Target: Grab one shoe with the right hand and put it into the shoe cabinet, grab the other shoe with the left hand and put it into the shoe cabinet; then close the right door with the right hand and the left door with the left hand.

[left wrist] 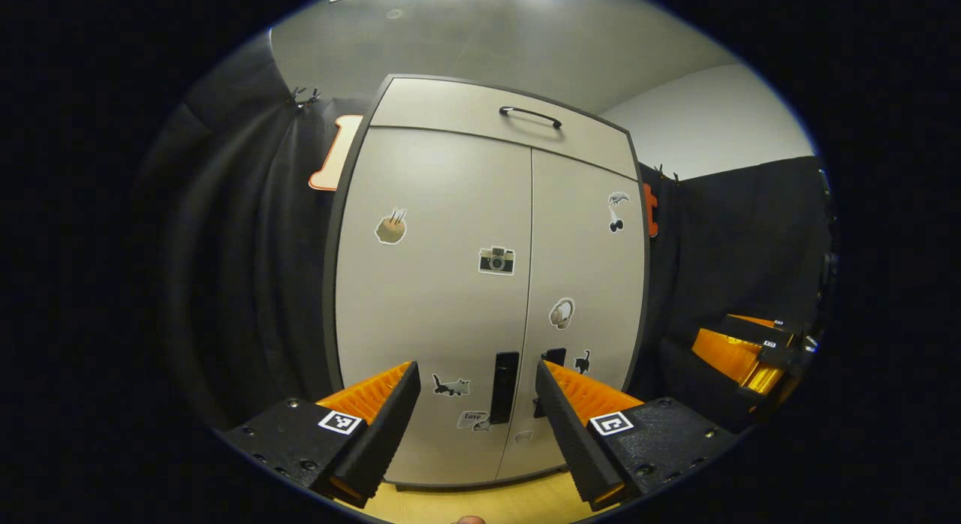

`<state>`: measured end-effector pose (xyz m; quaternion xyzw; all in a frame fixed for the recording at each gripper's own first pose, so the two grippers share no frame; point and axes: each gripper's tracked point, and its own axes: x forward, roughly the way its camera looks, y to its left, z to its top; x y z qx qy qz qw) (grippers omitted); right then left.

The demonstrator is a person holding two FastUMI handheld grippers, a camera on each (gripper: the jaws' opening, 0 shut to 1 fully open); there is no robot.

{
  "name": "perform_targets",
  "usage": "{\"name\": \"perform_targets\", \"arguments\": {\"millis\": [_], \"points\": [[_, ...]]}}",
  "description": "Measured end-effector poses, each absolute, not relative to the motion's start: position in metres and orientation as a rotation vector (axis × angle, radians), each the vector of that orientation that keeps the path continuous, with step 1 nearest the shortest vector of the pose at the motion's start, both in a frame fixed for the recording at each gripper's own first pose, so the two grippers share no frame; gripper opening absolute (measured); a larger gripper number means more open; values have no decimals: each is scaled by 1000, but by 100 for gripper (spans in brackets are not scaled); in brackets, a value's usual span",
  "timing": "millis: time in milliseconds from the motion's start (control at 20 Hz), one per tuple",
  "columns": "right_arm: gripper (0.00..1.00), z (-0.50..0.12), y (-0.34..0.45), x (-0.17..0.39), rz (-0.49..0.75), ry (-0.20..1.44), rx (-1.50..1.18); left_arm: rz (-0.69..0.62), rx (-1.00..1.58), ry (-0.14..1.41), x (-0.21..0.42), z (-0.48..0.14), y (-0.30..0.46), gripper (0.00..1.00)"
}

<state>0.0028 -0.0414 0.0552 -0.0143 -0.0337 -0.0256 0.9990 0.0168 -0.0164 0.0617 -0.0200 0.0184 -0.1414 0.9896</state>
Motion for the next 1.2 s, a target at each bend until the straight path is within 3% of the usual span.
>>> {"name": "perform_targets", "arguments": {"millis": [450,1200], "points": [[97,54,-34,-28,-66,-68,-44,-270,-67,-8,-1,77,-7,94],[100,56,-44,-27,-73,-83,-40,-260,-64,-30,1,82,-10,94]]}}
